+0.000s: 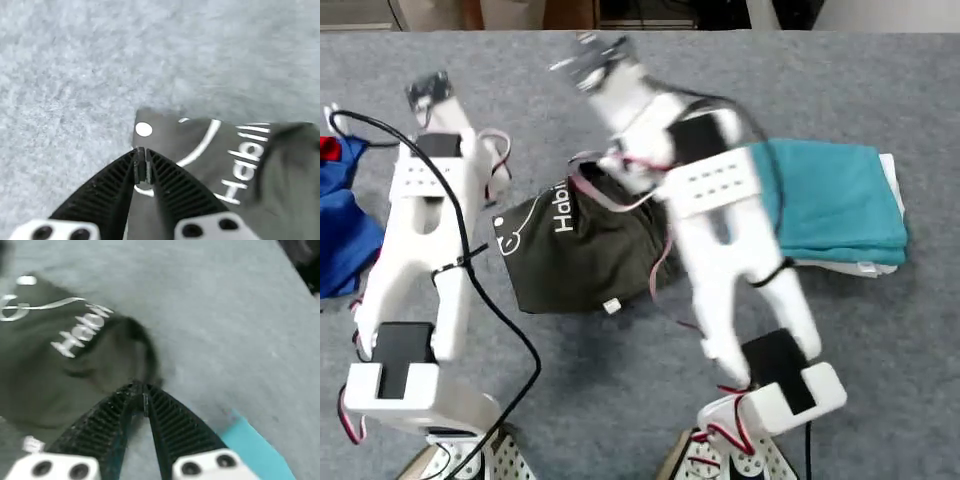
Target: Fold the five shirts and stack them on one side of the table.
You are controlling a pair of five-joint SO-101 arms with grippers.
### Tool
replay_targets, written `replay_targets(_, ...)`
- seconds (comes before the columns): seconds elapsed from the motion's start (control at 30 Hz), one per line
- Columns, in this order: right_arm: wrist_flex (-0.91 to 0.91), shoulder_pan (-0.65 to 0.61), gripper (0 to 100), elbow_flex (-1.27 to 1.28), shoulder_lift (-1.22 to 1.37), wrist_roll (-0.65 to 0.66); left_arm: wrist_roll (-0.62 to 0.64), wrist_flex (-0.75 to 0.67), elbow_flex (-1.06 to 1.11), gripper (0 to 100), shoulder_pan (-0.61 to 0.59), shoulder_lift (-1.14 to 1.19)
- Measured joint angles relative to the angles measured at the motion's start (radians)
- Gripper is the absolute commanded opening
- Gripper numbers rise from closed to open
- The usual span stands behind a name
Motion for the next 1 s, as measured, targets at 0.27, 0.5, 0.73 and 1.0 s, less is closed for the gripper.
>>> replay_targets(0.27, -0.069, -0.04, 0.5, -0.009, 0.293, -0.037, 0.075, -0.324, 0.292, 2, 0.0, 0.006)
replay_targets(0.5, -0.121, -0.02, 0.5, -0.16, 0.568, -0.037, 0.078, -0.368, 0.307, 2, -0.012, 0.006)
replay_targets(0.73, -0.101, 0.112, 0.5, -0.419, 0.772, -0.038, 0.078, -0.368, 0.304, 2, -0.014, 0.058)
replay_targets(1.0, 0.107, 0.132, 0.5, -0.698, 0.845, -0.037, 0.081, -0.229, 0.101, 2, -0.014, 0.238)
